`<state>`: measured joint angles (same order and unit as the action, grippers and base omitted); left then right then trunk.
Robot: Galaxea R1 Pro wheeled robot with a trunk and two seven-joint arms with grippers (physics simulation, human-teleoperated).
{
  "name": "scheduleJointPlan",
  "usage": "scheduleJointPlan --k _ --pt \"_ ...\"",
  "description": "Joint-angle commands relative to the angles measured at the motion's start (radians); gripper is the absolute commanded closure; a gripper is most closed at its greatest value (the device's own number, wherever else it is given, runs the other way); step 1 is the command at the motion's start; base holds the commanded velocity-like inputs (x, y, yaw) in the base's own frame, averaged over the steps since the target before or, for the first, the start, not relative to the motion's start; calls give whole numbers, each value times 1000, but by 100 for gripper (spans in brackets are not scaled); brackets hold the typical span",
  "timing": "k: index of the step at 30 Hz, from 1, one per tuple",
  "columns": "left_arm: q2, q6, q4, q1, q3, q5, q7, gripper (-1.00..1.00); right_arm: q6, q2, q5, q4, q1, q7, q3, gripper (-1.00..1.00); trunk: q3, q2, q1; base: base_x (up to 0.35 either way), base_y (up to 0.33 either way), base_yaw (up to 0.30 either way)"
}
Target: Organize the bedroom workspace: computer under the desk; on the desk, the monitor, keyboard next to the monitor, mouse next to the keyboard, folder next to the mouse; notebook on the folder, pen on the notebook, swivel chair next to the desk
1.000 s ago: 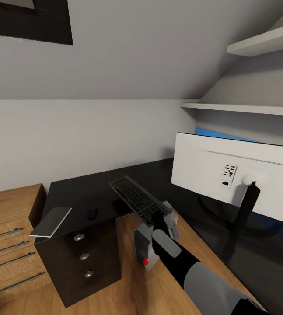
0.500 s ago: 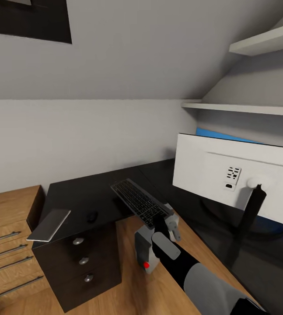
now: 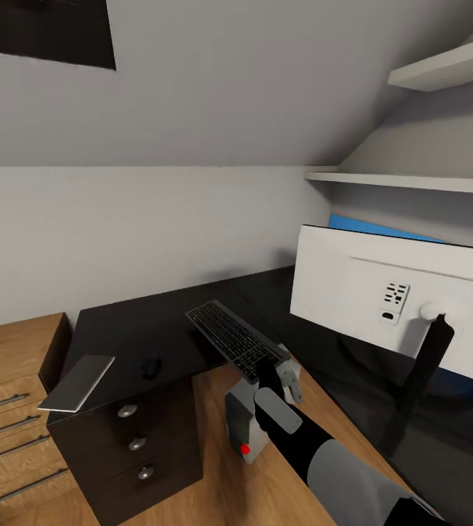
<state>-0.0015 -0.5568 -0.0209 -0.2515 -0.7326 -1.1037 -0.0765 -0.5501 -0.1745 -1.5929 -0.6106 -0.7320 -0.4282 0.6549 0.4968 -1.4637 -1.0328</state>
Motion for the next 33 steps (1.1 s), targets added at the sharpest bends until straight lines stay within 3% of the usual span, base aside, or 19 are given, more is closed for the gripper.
scheduleJointPlan --k 1,26,33 --pt "0 -2 -1 0 -8 -1 -8 -100 -4 0 -1 0 -1 -4 3 100 1 -1 0 135 127 0" --pt "-1 -6 -1 -1 -10 -1 -11 -100 -2 0 -1 0 -1 -4 0 100 1 -1 0 75 34 0" --pt "-2 -6 -1 0 -10 -1 -12 -100 0 0 -2 0 -1 -4 0 100 23 -50 -27 1 0 0"
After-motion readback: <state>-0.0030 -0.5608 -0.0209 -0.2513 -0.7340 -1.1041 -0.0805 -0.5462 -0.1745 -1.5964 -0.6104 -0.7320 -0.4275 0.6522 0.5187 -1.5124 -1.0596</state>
